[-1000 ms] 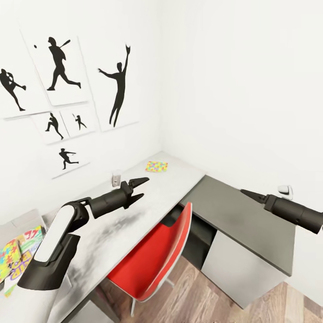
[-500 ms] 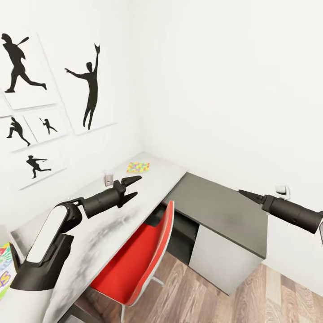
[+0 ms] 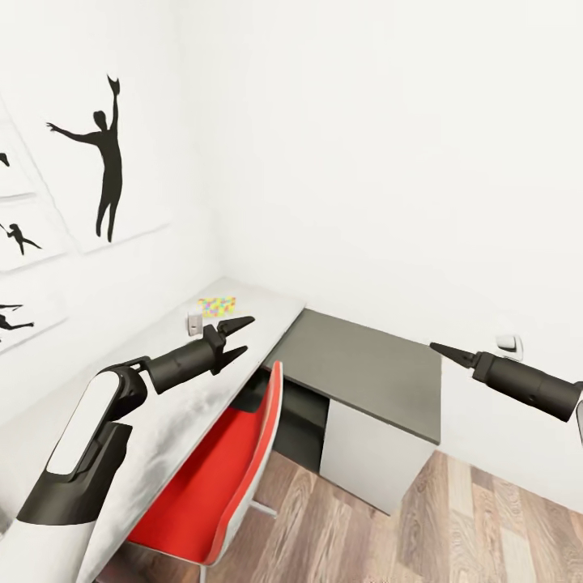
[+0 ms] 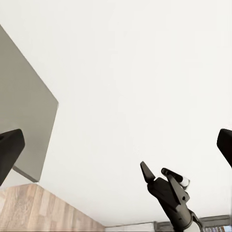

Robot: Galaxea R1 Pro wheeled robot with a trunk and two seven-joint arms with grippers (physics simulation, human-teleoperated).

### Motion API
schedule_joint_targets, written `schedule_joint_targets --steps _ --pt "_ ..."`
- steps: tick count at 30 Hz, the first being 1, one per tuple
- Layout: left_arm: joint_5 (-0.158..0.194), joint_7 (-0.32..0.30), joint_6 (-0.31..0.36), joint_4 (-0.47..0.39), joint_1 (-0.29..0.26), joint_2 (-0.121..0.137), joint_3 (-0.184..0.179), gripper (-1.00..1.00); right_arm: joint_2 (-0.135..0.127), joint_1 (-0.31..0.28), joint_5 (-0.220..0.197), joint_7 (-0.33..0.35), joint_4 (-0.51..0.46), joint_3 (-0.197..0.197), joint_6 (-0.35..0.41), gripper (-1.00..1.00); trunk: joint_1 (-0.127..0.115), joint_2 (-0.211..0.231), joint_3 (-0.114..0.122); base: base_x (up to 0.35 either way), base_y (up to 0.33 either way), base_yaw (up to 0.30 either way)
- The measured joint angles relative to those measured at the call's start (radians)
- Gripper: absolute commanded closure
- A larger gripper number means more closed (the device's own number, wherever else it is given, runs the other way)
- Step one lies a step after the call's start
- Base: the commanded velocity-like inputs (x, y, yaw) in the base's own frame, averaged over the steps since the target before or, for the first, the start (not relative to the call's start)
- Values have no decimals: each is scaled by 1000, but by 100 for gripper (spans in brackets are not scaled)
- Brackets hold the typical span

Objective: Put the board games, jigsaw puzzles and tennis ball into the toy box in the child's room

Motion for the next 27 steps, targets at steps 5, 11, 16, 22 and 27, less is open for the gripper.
schedule_joint_targets --steps 5,11,16,22,27 --pt "0 -1 0 0 0 0 1 -100 2 0 0 0 0 0 0 -100 0 0 0 17 0 -280" --pt "-1 -2 0 0 0 0 4 -100 4 0 0 0 0 1 0 -100 0 0 0 7 0 -280" --pt "-1 -2 0 0 0 1 5 -100 4 0 0 0 0 1 0 -100 0 0 0 2 0 -280" --pt "-1 -2 -1 0 0 1 6 -100 4 0 0 0 0 2 0 -100 0 0 0 1 0 -277" --pt "-6 -1 -2 0 3 1 6 -100 4 0 0 0 0 1 0 -100 0 0 0 26 0 -157"
